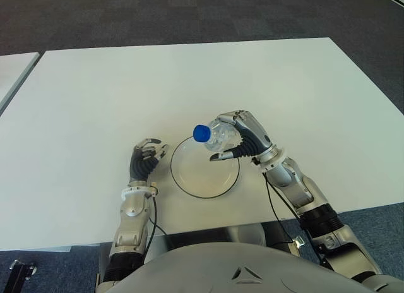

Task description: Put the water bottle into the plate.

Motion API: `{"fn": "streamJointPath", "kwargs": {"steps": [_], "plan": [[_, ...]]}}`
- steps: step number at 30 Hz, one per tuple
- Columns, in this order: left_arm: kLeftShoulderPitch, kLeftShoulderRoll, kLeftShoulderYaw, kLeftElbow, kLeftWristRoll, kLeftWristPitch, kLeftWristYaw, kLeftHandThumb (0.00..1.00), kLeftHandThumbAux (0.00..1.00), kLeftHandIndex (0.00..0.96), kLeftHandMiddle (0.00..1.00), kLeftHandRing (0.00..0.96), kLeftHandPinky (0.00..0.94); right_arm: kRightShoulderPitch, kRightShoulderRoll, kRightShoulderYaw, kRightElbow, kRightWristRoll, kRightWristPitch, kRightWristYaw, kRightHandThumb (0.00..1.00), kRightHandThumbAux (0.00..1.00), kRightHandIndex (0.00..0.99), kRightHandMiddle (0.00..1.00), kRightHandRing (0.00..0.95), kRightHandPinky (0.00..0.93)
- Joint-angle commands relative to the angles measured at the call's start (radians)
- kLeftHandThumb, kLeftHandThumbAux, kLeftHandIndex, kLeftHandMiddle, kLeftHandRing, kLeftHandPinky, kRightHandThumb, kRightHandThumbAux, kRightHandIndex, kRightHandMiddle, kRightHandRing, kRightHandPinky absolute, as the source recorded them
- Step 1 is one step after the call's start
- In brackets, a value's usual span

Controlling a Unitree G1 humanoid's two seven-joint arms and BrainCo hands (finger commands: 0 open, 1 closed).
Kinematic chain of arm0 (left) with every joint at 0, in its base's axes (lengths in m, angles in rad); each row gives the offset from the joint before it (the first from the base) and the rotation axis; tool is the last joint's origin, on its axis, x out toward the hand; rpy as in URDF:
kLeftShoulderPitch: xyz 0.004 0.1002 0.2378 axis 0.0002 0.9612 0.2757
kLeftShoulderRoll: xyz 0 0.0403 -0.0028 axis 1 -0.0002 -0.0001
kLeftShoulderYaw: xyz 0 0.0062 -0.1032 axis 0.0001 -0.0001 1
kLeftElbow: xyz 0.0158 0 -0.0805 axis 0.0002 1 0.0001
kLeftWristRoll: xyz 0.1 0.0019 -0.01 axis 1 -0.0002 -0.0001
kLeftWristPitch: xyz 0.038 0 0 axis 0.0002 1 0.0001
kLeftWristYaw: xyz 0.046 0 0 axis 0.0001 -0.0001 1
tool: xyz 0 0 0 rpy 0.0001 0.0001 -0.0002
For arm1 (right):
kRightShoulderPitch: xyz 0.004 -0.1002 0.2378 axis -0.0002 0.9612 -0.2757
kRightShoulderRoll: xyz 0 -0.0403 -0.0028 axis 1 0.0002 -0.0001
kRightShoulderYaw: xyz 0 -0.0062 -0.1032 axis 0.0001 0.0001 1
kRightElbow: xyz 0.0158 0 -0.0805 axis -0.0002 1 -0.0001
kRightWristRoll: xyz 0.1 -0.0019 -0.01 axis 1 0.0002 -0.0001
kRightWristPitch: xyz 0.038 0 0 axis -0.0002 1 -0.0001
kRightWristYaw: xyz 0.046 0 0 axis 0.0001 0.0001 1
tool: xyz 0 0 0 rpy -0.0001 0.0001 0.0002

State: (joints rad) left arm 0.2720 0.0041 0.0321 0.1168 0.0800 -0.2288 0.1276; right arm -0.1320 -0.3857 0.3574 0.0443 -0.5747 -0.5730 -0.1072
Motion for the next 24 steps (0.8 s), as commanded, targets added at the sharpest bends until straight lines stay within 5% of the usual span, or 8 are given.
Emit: {"fn": "streamJointPath", "kwargs": {"steps": [1, 7, 24], "plan": [[0.015, -0.003, 0.005, 0.009, 0.004, 0.020, 0.007, 0.701, 0.724, 0.437, 0.862, 0.869, 0.861, 0.004, 0.004, 0.017, -0.033, 0.035, 0.004, 0.080, 0.705, 0.728, 0.438, 0.904, 0.900, 0.895], [0.011, 0.000, 0.008, 0.015, 0.007, 0.024, 0.009, 0.701, 0.724, 0.437, 0.866, 0.872, 0.864, -0.001, 0.029, 0.062, 0.003, 0.011, 0.014, 0.146, 0.705, 0.727, 0.438, 0.909, 0.902, 0.898], [0.016, -0.001, 0.011, 0.005, 0.008, 0.038, 0.019, 0.701, 0.724, 0.437, 0.870, 0.877, 0.869, -0.146, 0.067, 0.169, 0.312, -0.198, -0.004, 0.086, 0.702, 0.729, 0.438, 0.900, 0.894, 0.877]]}}
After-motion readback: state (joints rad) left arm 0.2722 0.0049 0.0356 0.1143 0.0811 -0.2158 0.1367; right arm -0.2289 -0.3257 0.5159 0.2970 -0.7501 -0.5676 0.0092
